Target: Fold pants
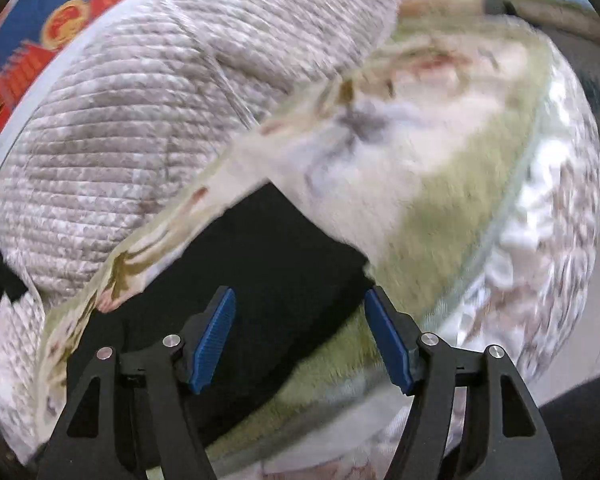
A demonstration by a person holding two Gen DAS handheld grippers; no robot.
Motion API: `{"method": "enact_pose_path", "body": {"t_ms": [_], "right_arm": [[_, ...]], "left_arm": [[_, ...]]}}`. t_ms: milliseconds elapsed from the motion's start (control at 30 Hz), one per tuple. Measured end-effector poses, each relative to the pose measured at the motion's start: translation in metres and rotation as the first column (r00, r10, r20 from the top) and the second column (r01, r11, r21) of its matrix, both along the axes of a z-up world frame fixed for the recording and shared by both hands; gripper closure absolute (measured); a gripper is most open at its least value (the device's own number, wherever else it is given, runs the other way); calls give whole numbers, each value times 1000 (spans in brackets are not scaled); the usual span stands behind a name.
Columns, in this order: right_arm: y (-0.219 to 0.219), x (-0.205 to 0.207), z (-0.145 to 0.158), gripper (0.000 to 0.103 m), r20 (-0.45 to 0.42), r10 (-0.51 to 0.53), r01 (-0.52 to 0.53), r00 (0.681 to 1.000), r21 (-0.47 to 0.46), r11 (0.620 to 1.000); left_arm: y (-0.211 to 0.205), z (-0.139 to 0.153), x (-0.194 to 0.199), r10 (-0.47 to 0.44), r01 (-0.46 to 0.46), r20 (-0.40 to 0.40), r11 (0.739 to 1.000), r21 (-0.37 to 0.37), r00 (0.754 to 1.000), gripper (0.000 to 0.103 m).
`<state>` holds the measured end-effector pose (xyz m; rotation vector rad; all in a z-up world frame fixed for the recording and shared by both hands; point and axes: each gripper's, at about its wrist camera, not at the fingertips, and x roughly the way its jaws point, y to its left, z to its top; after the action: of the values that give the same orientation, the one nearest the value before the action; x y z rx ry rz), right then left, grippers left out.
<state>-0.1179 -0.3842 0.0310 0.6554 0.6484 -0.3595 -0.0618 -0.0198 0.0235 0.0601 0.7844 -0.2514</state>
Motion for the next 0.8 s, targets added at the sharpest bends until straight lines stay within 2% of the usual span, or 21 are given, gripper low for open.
{"method": "enact_pose_path", "body": {"t_ms": [67, 200, 267, 367, 433, 467, 500, 533, 700, 800], "right_arm": [[5, 1, -7, 36, -42, 11, -10, 999, 23, 1000], [8, 8, -6, 33, -2, 74, -74, 997, 52, 996], [1, 13, -9, 33, 8, 76, -76, 997, 73, 994], [-18, 23, -19, 33, 27, 43, -46, 999, 155, 987], [-23, 28, -20, 37, 18, 24, -27, 1000, 159, 987], [-23, 30, -18, 46, 8, 19, -20, 1000, 153, 988], [-22, 30, -15, 64, 9, 25, -26, 1000, 145, 989], [-20, 30, -12, 77, 15, 38, -40, 999, 144, 989], [6, 34, 30, 82, 107, 170, -177, 980, 63, 982], [36, 42, 67, 82, 175, 301, -307, 937, 5, 952]], "left_arm": [[0, 0, 1, -3, 3, 4, 1000, 3, 1000, 67], [0, 0, 2, -3, 3, 7, 1000, 3, 1000, 67], [0, 0, 2, -3, 3, 8, 1000, 3, 1000, 66], [1, 0, 1, -5, 5, 7, 1000, 1, 1000, 66], [1, 1, 2, -3, 3, 5, 1000, -4, 1000, 66], [2, 1, 3, -2, 2, 0, 1000, -8, 1000, 66], [3, 2, 4, -3, 3, -3, 1000, -13, 1000, 66], [4, 3, 4, -3, 3, -7, 1000, -19, 1000, 66], [15, 11, 4, 23, -23, -9, 998, -64, 1000, 66], [32, 20, 7, 70, -69, 14, 994, -84, 997, 66]]}}
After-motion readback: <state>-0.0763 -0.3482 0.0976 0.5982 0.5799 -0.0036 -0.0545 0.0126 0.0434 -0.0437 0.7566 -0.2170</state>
